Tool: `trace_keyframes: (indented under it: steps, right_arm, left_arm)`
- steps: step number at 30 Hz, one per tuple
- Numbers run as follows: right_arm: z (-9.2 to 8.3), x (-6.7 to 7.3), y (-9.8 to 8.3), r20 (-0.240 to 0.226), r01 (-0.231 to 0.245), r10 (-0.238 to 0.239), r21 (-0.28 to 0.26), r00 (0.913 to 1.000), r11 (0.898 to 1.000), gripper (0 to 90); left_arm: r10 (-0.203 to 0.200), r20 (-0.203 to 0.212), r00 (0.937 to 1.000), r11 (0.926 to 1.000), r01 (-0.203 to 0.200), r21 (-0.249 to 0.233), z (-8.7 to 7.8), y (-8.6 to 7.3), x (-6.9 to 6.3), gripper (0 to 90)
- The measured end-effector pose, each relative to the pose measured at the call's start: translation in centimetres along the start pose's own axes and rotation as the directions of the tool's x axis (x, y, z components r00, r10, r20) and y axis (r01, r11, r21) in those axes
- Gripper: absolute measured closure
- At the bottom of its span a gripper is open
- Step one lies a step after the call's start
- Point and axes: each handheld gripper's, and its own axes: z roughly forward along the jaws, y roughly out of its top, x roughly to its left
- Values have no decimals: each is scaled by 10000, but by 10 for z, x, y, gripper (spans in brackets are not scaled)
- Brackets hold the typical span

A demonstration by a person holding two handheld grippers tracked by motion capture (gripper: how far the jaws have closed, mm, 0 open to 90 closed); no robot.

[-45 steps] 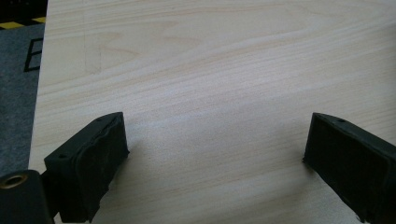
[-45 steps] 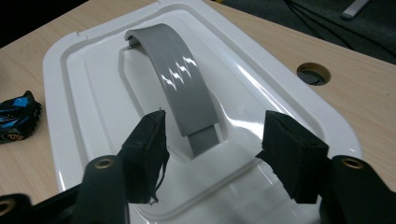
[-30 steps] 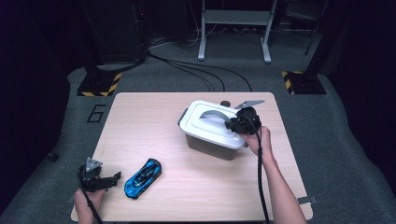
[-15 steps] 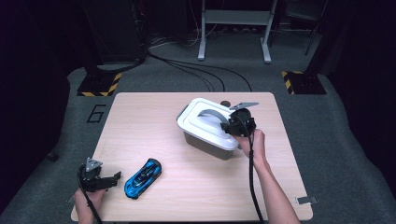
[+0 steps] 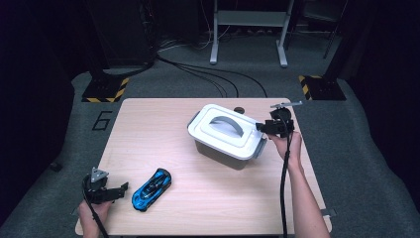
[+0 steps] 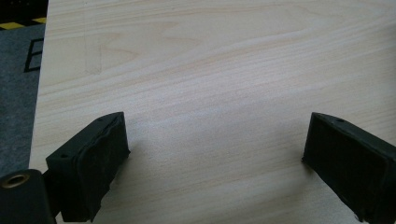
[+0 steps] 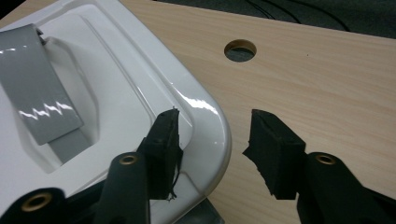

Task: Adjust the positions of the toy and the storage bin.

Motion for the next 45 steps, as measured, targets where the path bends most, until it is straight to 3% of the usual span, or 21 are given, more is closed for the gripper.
trace_keyframes:
  steps: [2,9,18,23,29,36,39,44,45]
  right_arm:
    - [3,-3,-1,-372,-3,-3,-141,9993,9999,626]
    - [-4,4,-4,-322,-263,265,64,9991,9996,657]
    - [-19,32,-20,-477,-164,187,474,9987,9987,635]
    - [-25,46,-28,-581,-6,36,501,9983,9987,634]
    - [-27,63,-33,-963,656,-587,696,9936,9954,620]
    - [-6,56,-3,-1235,1093,-1043,340,9868,9934,567]
    - [9,60,15,-1279,1400,-1350,307,9826,9897,566]
    - [36,71,41,-1474,1600,-1513,489,9774,9859,572]
    - [41,73,44,-1371,1559,-1467,589,9796,9860,575]
  left_arm:
    - [-3,4,10000,10000,3,-1,0,0,0,64]
    - [6,-16,10000,10000,-6,18,0,0,0,65]
    - [-3,-14,10000,10000,3,14,0,0,0,67]
    - [-1,-19,10000,10000,1,14,0,0,0,66]
    - [9,-29,10000,10000,-9,10,0,0,0,68]
    - [-4,-1,10000,10000,4,-5,0,0,0,69]
    - [9,-9,10000,10000,-9,-8,0,0,0,68]
    - [-3,10,10000,10000,3,-11,0,0,0,69]
    - [0,9,10000,10000,0,-11,0,0,0,70]
